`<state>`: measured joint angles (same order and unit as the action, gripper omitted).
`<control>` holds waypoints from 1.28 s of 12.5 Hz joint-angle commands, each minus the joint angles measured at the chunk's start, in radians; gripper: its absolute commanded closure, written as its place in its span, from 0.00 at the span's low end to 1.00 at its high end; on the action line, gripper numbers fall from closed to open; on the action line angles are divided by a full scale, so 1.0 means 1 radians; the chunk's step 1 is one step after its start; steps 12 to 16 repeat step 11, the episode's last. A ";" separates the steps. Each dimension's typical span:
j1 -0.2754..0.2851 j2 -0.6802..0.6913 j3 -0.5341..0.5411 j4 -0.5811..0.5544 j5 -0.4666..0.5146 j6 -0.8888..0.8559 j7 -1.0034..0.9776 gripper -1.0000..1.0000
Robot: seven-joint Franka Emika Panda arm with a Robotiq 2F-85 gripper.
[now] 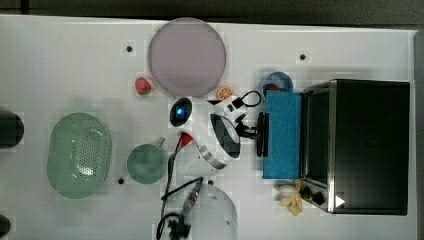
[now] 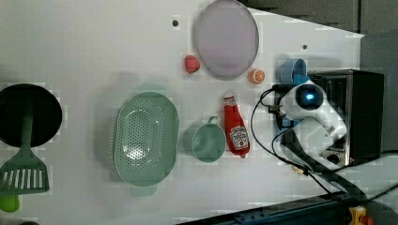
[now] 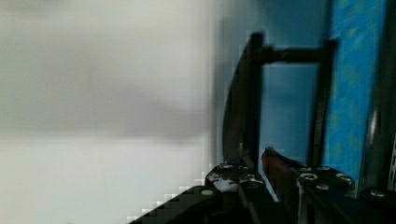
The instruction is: Flap open oven.
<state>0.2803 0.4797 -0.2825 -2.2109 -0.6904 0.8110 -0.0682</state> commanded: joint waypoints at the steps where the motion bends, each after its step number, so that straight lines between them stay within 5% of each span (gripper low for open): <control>1: -0.003 -0.150 -0.002 0.034 0.129 0.036 0.057 0.83; 9: -0.019 -0.472 -0.007 0.069 0.582 -0.198 0.057 0.83; 16: -0.019 -0.533 -0.008 0.099 0.631 -0.266 0.066 0.83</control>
